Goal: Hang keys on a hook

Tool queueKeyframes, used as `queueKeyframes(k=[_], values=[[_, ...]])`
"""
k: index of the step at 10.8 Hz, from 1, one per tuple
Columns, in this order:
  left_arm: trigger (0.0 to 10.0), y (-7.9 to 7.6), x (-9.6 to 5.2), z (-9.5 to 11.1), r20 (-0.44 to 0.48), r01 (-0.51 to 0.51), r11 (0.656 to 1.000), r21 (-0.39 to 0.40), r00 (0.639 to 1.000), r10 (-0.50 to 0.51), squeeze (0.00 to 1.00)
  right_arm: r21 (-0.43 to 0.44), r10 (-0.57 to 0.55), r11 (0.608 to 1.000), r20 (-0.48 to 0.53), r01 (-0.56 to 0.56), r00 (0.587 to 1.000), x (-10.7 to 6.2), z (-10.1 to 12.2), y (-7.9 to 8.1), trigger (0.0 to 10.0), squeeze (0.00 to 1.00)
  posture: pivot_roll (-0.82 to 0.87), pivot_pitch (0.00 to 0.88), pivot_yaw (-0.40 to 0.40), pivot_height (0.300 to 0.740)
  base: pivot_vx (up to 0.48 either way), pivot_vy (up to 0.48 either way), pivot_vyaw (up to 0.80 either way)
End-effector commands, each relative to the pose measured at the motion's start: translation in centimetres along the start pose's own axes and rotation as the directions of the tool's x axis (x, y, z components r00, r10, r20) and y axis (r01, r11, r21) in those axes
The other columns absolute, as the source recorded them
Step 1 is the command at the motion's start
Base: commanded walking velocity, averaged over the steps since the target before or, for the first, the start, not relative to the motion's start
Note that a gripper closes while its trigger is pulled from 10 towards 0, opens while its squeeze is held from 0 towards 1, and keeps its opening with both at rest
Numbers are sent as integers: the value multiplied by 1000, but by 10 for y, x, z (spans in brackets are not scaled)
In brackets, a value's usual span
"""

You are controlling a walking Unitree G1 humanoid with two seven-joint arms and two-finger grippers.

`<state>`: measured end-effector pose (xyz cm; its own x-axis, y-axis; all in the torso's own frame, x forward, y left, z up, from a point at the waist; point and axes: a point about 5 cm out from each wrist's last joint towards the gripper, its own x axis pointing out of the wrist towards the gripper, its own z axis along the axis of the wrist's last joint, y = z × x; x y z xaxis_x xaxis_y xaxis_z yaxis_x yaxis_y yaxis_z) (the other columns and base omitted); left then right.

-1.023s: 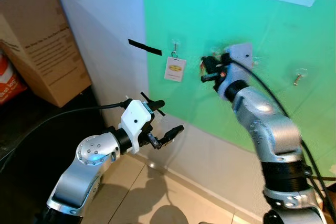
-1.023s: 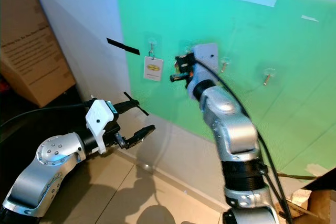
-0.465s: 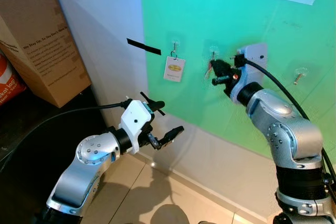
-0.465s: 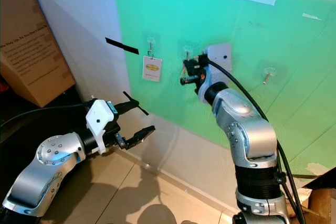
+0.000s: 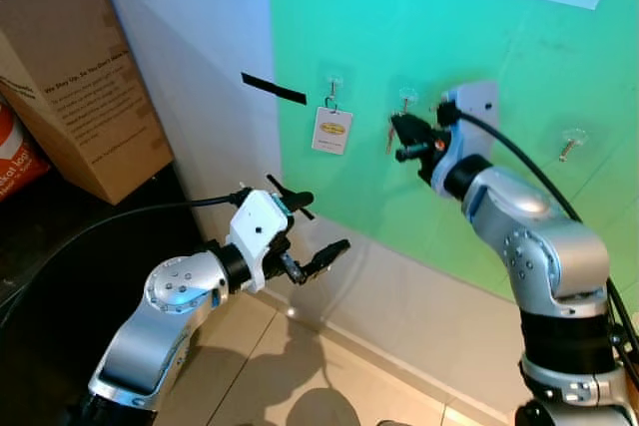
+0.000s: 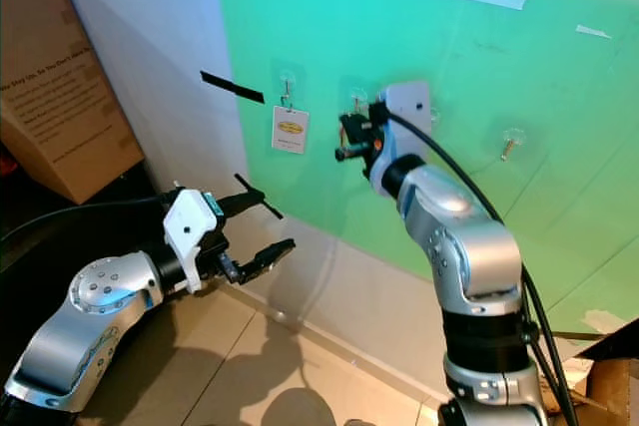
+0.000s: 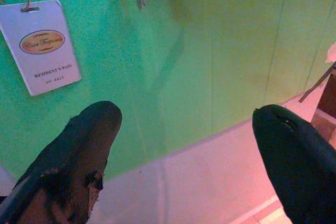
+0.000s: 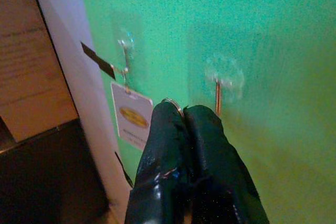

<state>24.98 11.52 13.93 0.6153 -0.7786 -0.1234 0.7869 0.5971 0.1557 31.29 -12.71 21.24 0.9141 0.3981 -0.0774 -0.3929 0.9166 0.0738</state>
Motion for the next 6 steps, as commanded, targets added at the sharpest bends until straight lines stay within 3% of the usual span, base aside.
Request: queueKeyframes(k=[1,6], values=[[10000,1,1,5,11,10,1000,15,1000,-10,0,21,1,1000,19,-2,1000,1,6,-1,10000,0,-93,9,8,740,0,0,0],[10000,-1,1,4,12,16,1000,17,1000,-16,0,41,-35,998,-27,36,999,7,1,-5,10000,0,-88,0,1,740,0,0,0]])
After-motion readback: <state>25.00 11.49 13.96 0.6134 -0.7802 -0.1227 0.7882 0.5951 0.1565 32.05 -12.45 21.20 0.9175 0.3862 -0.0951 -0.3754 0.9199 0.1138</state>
